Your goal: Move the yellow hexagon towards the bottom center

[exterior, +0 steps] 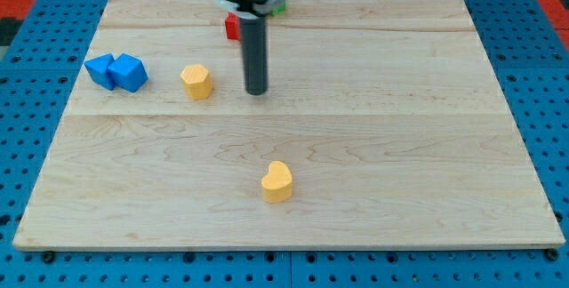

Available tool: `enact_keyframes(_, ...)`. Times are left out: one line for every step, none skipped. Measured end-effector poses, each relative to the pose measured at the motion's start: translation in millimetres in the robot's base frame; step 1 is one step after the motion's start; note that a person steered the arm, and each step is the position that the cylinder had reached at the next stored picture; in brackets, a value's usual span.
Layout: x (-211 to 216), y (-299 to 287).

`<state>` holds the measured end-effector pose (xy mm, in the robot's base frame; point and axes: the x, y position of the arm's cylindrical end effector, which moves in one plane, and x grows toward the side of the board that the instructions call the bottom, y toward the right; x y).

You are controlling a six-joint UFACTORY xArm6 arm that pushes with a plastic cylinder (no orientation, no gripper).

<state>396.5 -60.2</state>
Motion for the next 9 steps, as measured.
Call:
enact_keyframes(-15.3, -34.7)
enact_keyframes(-59.0, -35.7)
enact_keyframes(-56.1, -64.1)
enact_keyframes(-25.7, -44.1)
enact_keyframes(-7.5, -60.3)
enact_keyframes(-33.7, -76.4)
enact_keyframes(-30.3, -111.4)
enact_keyframes(-3.7, -109.4)
enact_keyframes(28.7, -65.0)
